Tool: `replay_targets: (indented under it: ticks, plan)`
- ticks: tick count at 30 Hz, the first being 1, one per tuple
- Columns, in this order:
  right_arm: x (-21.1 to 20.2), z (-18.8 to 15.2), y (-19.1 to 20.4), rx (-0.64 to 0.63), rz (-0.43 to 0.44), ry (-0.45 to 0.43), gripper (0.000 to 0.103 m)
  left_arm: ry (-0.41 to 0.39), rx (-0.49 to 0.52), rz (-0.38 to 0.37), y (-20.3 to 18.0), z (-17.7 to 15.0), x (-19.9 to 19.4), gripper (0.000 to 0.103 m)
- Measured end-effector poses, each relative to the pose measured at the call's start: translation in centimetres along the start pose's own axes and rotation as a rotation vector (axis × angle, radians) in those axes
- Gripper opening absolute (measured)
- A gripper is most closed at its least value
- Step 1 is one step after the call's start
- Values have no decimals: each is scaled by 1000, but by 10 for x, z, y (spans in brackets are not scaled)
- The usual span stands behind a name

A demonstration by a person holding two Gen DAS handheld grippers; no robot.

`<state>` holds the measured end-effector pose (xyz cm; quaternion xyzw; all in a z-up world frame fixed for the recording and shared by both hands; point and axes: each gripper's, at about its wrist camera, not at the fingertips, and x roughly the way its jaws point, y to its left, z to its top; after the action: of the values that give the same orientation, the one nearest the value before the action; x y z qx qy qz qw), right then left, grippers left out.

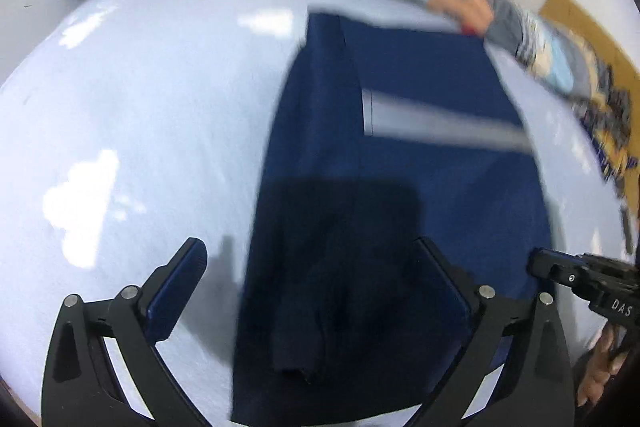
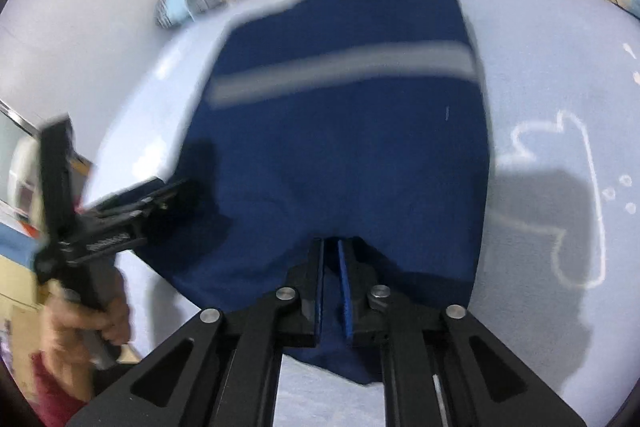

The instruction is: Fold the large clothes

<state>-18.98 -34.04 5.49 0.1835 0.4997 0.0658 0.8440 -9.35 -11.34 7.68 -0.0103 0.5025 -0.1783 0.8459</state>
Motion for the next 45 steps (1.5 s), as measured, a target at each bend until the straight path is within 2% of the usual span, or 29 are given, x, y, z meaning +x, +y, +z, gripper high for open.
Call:
replay_targets:
  ticks: [1,2,4,6,7,9,10,11,12,14,16,17,19,20,21,25,30,34,38,41,42,43,44,45]
  plan:
    - [-6,4,-3,8,6,-23,18,-5,-43,-29,9,8,-2,102]
    - [-13,9,-8,20,6,-49,26,-7,-73,-49,15,11,-3,102]
    - [-26,20,-19,25,-39,-117,29,-1,-112,-89,20,20,2,102]
    - [-26,33,-27,28,-80,-138,29,11,-82,-63,15,28,12,102]
    - [-24,38,-30,36,-84,-142,29,28,-42,-17,11,33,22,102]
    - [-11,45,-38,46,-99,-124,29,101,-2,9,11,34,44,102]
    - [-1,45,-41,54,-111,-86,29,170,6,-40,11,31,62,103]
    - [12,45,-45,64,-111,-54,30,183,-6,-57,13,30,69,103]
    - [14,43,-47,66,-105,-54,32,186,-14,-65,14,30,71,103]
    - [12,45,-46,49,-97,-46,33,200,-29,-125,21,35,67,103]
    - [3,48,-51,60,-35,-51,38,185,-84,-200,43,39,57,103]
    - [-3,49,-56,77,9,-63,39,183,-105,-211,51,40,56,103]
    - [-15,46,-70,117,83,-93,48,191,-166,-249,68,41,60,103]
    - [-18,42,-76,135,105,-102,59,217,-207,-300,76,40,66,103]
    - [-18,39,-84,152,128,-106,65,231,-230,-338,79,36,66,103]
    - [-3,34,-114,242,244,-69,66,248,-287,-523,90,40,70,103]
    - [18,31,-122,262,328,-11,65,266,-292,-638,80,36,76,103]
    - [31,38,-117,240,357,-6,69,292,-263,-671,66,41,83,103]
    - [44,52,-115,236,408,-8,78,291,-249,-695,59,45,85,103]
    - [53,67,-104,177,429,-12,79,281,-262,-730,50,50,90,103]
    - [57,70,-100,159,445,-15,79,276,-273,-762,45,50,90,103]
    - [59,72,-97,148,460,-21,78,269,-262,-753,43,49,89,103]
    - [58,74,-94,132,460,-34,70,264,-242,-714,37,49,87,96]
    - [57,73,-94,124,448,-37,44,271,-209,-669,32,50,84,79]
